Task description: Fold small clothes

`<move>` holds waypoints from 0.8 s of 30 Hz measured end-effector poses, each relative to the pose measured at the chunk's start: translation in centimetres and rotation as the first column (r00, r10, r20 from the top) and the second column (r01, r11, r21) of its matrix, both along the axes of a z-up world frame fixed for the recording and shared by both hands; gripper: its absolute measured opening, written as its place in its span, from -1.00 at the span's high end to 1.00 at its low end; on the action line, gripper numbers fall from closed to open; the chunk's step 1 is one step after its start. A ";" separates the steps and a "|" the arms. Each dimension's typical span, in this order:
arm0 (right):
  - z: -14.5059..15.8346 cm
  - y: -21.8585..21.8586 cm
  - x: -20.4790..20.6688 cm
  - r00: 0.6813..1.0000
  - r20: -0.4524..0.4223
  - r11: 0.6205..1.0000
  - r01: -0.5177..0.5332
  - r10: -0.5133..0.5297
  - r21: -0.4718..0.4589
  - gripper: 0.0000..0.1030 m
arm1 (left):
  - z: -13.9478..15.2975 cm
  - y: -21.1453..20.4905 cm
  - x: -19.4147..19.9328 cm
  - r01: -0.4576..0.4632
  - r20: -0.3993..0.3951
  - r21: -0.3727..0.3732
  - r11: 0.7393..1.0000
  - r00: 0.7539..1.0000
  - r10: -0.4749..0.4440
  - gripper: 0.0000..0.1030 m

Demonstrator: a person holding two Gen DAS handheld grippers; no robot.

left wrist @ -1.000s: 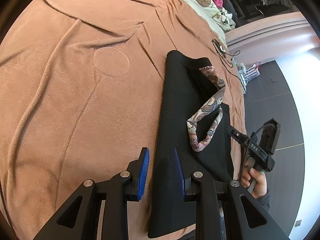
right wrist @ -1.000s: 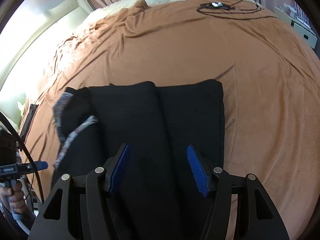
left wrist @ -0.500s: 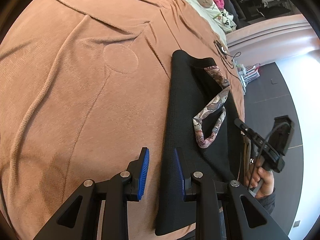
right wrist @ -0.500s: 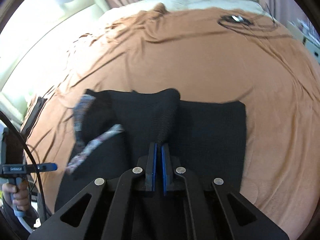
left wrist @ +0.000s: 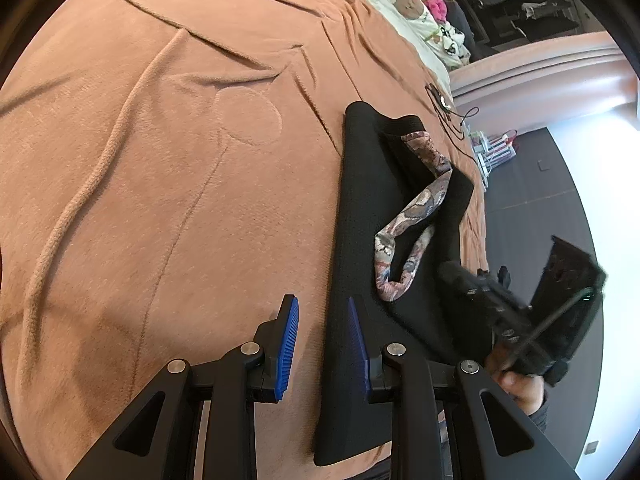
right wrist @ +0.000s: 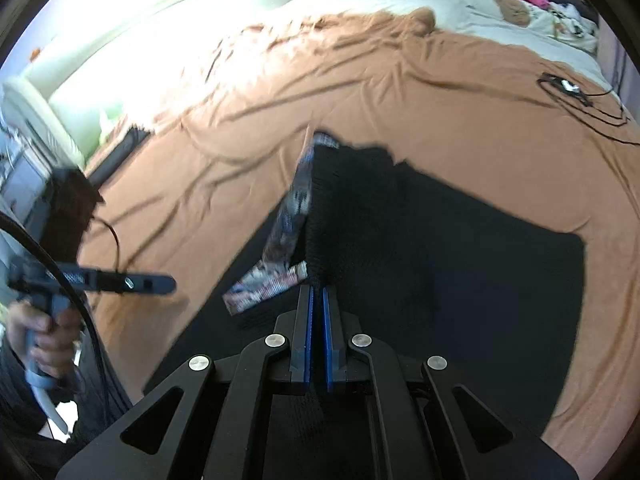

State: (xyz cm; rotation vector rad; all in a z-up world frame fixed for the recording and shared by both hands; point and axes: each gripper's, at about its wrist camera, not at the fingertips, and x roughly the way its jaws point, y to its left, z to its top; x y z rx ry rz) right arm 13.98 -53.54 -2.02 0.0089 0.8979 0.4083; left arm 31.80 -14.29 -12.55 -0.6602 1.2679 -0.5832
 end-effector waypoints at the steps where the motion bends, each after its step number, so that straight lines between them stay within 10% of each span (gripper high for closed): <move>1: -0.8 0.4 0.2 1.000 -0.016 1.000 0.004 -0.004 -0.023 0.98 | 0.0 0.0 0.0 0.000 0.000 -0.001 1.000 1.000 0.000 0.49; 6: -2.0 0.5 2.0 0.994 -0.110 1.000 0.023 -0.024 -0.016 0.94 | 0.0 0.2 -0.1 -0.002 0.000 0.004 1.000 1.000 0.002 0.49; 12: 0.6 -1.9 1.7 0.996 -0.086 0.995 0.025 -0.016 0.101 0.18 | 0.0 0.0 0.1 -0.003 -0.003 0.001 1.000 1.000 0.003 0.49; 24: -1.1 -8.0 3.7 0.968 -0.150 0.950 0.232 -0.203 0.208 0.17 | -0.5 -0.9 0.2 0.007 -0.013 0.017 1.000 1.000 -0.007 0.49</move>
